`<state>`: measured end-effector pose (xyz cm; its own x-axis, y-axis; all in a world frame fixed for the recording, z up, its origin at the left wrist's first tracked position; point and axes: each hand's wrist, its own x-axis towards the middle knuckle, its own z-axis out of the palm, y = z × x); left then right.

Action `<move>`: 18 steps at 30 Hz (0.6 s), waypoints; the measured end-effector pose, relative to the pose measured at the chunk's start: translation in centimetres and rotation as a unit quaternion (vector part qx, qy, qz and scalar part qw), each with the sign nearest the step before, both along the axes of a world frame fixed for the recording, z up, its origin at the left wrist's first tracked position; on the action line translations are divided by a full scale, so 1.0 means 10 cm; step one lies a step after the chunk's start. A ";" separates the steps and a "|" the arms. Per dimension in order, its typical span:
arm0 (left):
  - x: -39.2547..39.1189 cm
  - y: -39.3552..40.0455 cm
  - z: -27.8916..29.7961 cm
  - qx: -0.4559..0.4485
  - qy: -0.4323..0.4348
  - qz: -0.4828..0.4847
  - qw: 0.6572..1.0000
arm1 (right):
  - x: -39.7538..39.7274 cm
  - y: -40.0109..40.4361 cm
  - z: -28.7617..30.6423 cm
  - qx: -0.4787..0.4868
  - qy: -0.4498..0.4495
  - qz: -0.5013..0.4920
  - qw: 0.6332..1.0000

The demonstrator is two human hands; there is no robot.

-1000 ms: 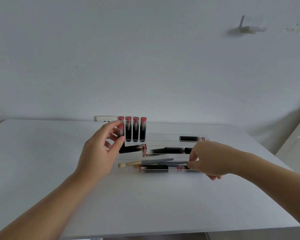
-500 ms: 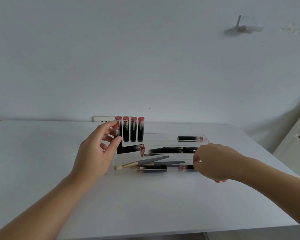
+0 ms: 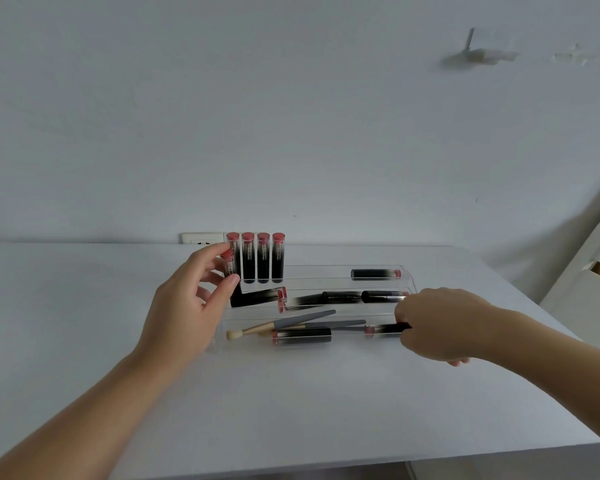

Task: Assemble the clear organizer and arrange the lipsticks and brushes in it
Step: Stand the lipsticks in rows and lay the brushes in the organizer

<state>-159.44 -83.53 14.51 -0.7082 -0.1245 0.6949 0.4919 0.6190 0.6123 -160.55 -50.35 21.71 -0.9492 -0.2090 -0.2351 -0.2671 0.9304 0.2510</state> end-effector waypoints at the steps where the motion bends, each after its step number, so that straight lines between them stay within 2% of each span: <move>1: 0.00 0.00 0.00 0.001 0.000 0.000 1.000 | -0.01 0.01 0.01 -0.015 -0.004 -0.004 1.000; 8: 0.01 0.02 0.00 0.003 -0.003 -0.003 1.000 | -0.05 0.07 0.02 -0.085 -0.056 -0.017 0.995; 18: 0.01 0.02 0.00 0.002 -0.006 -0.006 1.000 | 0.02 -0.03 0.04 -0.114 0.007 0.025 0.993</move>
<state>-159.34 -83.31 14.52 -0.7176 -0.1194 0.6861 0.4919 0.6104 0.6208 -160.32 -50.65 22.07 -0.9393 -0.3023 -0.1624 -0.3123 0.9492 0.0393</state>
